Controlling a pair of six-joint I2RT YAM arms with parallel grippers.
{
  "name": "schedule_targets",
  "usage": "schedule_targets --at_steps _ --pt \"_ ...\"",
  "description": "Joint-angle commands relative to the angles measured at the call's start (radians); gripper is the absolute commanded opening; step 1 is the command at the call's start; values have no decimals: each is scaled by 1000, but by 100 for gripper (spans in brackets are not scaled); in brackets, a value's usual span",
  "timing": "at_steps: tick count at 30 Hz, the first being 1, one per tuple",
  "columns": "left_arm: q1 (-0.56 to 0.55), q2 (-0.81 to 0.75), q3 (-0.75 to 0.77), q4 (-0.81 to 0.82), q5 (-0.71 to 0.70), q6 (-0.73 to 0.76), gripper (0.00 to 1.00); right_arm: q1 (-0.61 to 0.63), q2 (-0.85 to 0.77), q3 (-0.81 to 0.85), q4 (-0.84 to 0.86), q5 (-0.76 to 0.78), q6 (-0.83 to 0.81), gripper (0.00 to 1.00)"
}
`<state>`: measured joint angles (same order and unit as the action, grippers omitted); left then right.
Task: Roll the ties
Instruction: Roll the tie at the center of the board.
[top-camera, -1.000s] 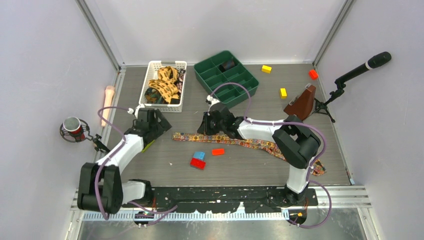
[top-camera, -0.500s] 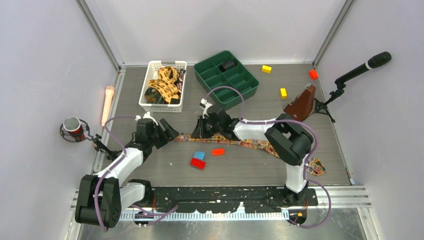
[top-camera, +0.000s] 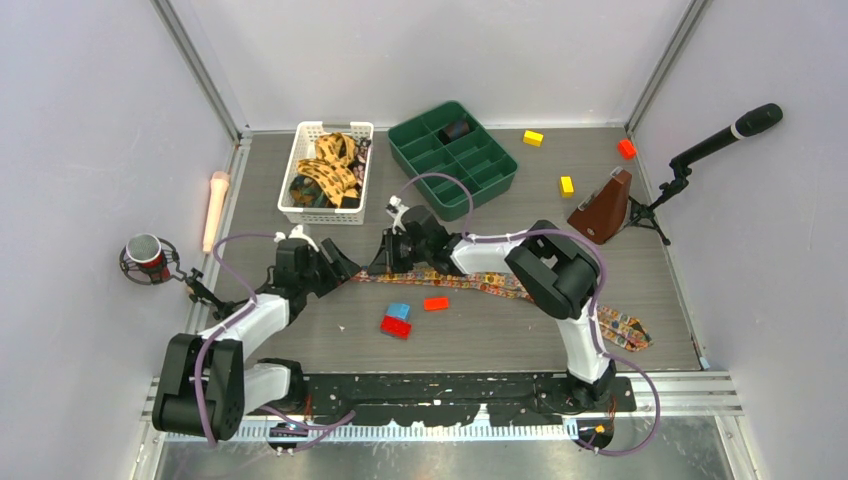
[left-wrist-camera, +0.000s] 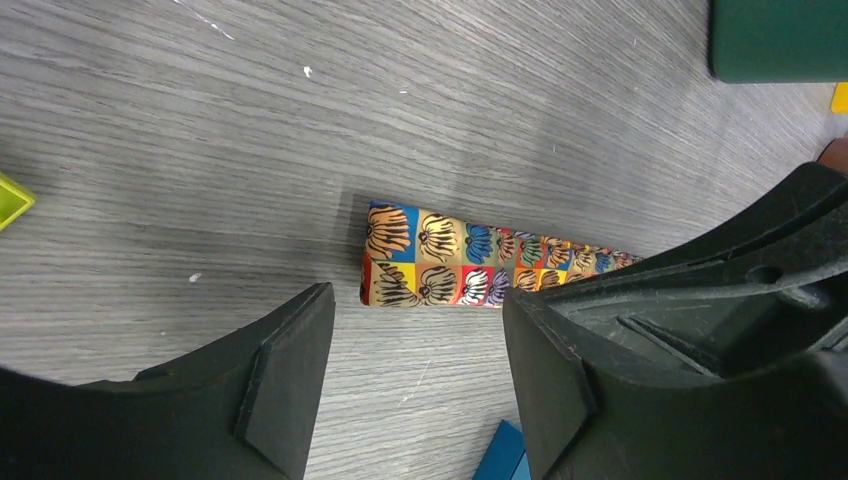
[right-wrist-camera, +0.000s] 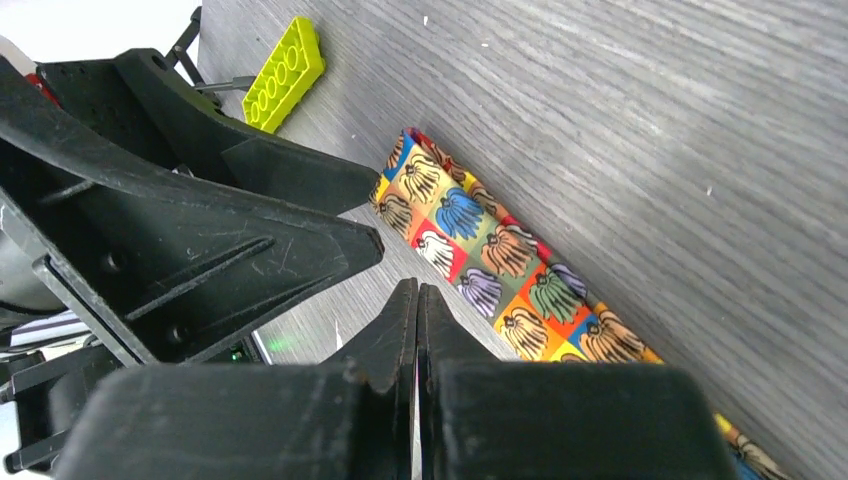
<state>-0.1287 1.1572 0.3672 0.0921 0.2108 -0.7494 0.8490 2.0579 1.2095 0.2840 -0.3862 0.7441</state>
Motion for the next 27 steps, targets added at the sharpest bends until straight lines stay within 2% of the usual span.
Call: schedule_targets --at_steps 1,12,27 --pt "1 10 6 72 1 18 64 3 20 61 11 5 9 0" --pt "3 13 29 56 -37 19 62 3 80 90 -23 42 1 0" --pt "10 46 115 -143 -231 11 52 4 90 94 -92 104 -28 0"
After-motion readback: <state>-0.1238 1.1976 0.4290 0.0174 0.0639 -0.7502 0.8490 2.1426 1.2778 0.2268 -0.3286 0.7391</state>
